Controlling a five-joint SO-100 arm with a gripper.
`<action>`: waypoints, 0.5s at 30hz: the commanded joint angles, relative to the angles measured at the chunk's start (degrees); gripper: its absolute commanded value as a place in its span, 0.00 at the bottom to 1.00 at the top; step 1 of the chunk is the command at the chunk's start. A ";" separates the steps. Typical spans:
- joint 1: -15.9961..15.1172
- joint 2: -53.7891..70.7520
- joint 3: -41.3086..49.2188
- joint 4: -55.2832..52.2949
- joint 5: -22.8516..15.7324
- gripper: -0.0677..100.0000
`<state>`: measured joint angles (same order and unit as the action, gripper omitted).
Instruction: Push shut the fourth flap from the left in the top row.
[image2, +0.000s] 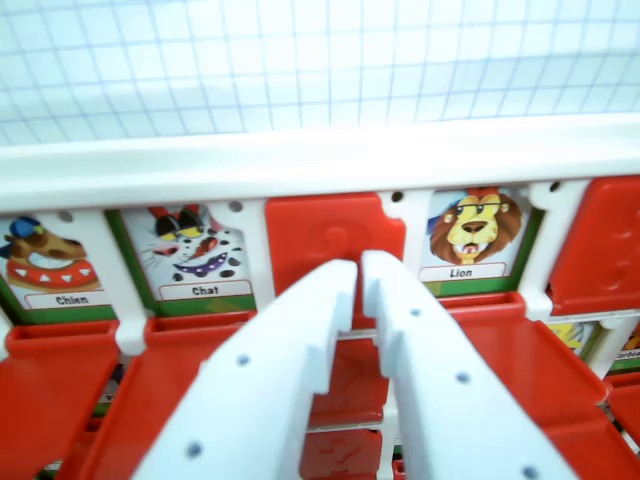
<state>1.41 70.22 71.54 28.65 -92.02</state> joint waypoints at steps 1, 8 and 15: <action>-0.53 2.72 -7.12 0.00 -0.44 0.00; -0.18 12.39 -2.81 6.50 0.09 0.00; -0.09 25.75 1.93 18.11 -0.62 0.00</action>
<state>1.41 82.00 73.39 42.36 -91.85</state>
